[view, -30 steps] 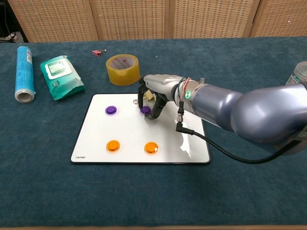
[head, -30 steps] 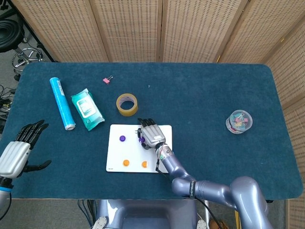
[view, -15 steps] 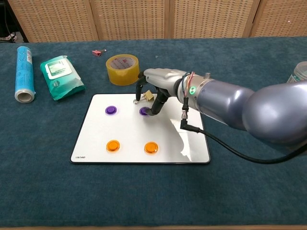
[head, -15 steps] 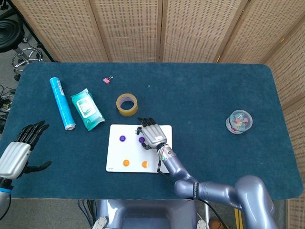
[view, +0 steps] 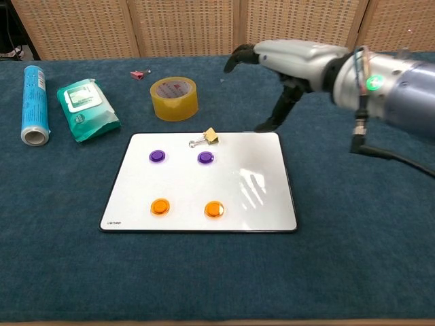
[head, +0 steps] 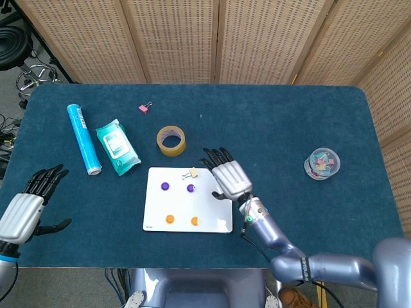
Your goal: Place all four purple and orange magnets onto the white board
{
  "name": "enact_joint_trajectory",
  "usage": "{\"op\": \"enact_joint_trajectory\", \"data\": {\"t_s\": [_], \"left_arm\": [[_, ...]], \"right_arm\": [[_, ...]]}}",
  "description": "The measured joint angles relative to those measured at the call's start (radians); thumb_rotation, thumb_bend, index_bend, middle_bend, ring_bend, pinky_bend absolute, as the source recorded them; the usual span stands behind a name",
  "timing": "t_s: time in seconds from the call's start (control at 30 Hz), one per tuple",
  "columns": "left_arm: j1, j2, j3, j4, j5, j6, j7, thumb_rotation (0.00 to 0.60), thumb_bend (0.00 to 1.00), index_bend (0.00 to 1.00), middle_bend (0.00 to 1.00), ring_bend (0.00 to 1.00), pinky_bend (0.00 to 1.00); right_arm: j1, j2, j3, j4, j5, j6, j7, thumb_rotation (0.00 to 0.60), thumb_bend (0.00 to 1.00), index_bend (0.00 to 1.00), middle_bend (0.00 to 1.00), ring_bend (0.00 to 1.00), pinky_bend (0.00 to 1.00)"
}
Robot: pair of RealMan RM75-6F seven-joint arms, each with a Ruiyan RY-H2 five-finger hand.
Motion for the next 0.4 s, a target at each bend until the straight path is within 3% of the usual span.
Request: {"op": "enact_joint_trajectory", "data": {"t_s": [0.17, 0.4], "left_arm": [[0.014, -0.009, 0.007, 0.003, 0.001, 0.013, 0.021, 0.600, 0.15, 0.00, 0.00, 0.00, 0.00], [0.037, -0.034, 0.006, 0.018, -0.008, 0.049, 0.031, 0.600, 0.15, 0.00, 0.00, 0.00, 0.00]], "right_arm": [[-0.107, 0.141, -0.068, -0.054, -0.144, 0.102, 0.080, 0.600, 0.00, 0.00, 0.00, 0.00, 0.00], [-0.283, 0.295, -0.167, -0.049, -0.310, 0.244, 0.272, 0.600, 0.00, 0.00, 0.00, 0.00, 0.00]]}}
